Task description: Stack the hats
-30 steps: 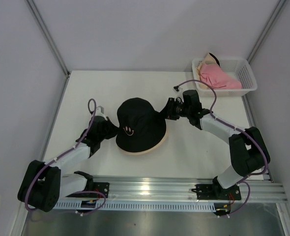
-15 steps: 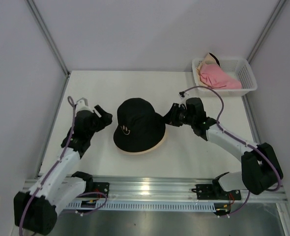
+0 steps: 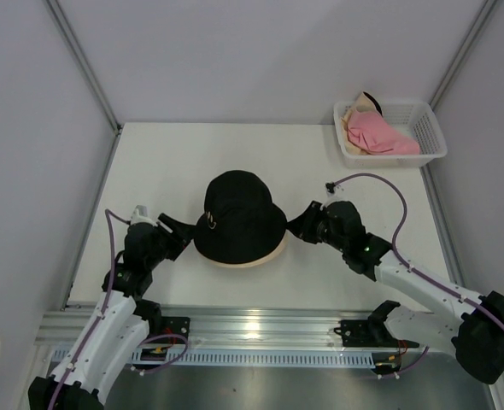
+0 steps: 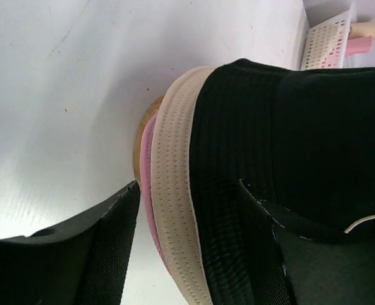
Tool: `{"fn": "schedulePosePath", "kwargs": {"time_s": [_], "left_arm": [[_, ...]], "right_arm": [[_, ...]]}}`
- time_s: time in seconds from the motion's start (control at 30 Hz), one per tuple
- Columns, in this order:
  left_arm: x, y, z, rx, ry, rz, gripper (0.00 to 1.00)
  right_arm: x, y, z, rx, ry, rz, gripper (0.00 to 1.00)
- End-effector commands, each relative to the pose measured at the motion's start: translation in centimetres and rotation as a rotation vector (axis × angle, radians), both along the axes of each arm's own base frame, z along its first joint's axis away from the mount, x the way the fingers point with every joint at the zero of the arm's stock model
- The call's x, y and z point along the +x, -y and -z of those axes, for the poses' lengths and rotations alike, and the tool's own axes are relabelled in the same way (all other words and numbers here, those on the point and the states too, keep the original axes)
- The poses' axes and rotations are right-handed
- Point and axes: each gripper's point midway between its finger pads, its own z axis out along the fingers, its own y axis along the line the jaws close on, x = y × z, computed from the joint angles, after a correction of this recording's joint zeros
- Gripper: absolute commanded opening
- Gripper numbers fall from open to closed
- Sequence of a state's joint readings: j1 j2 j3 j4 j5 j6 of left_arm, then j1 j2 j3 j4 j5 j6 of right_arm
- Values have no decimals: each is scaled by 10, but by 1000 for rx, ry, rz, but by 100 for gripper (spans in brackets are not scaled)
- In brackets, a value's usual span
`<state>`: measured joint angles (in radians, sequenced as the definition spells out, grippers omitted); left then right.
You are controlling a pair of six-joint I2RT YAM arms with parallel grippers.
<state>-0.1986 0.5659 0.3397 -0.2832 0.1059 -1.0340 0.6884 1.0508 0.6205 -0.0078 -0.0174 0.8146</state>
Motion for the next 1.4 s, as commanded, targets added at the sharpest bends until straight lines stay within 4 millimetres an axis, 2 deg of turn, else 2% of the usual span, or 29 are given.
{"fn": "schedulePosePath", "kwargs": {"time_s": [0.0, 0.27, 0.37, 0.4, 0.43, 0.53, 0.57, 0.63, 0.67, 0.83, 0.9, 1.0, 1.2, 1.37], "left_arm": [[5, 11, -19, -102, 41, 9, 65], [16, 20, -30, -154, 79, 33, 63], [18, 23, -31, -168, 81, 46, 58], [20, 24, -32, -171, 86, 47, 55], [20, 24, -31, -168, 82, 48, 42], [25, 22, -29, -147, 90, 43, 19], [27, 22, -28, -134, 92, 44, 15], [32, 18, -22, -83, 87, 38, 4], [34, 16, -20, -64, 86, 38, 2], [52, 15, -15, 24, 115, 71, 1], [59, 17, -11, 72, 126, 104, 1], [80, 24, -21, 119, 166, 166, 1], [118, 33, -33, 194, 211, 237, 1], [134, 33, -30, 225, 210, 241, 1]], "right_arm": [[4, 4, -4, 11, 21, 67, 18], [3, -1, 1, 4, 14, 57, 18], [13, 9, 2, -43, 41, 97, 24], [18, 11, -4, -35, 47, 101, 26], [29, 20, -9, -28, 56, 127, 27], [42, 26, -25, 1, 74, 129, 29], [47, 31, -28, 9, 73, 131, 33], [53, 33, -33, 25, 73, 123, 34], [54, 33, -35, 42, 70, 110, 35], [52, 18, -29, 88, 61, 33, 43], [47, 11, -20, 108, 39, -8, 45], [47, 3, -21, 143, 55, -45, 45], [54, 6, -26, 148, 89, -14, 46], [60, 7, -25, 150, 91, 15, 48]]}}
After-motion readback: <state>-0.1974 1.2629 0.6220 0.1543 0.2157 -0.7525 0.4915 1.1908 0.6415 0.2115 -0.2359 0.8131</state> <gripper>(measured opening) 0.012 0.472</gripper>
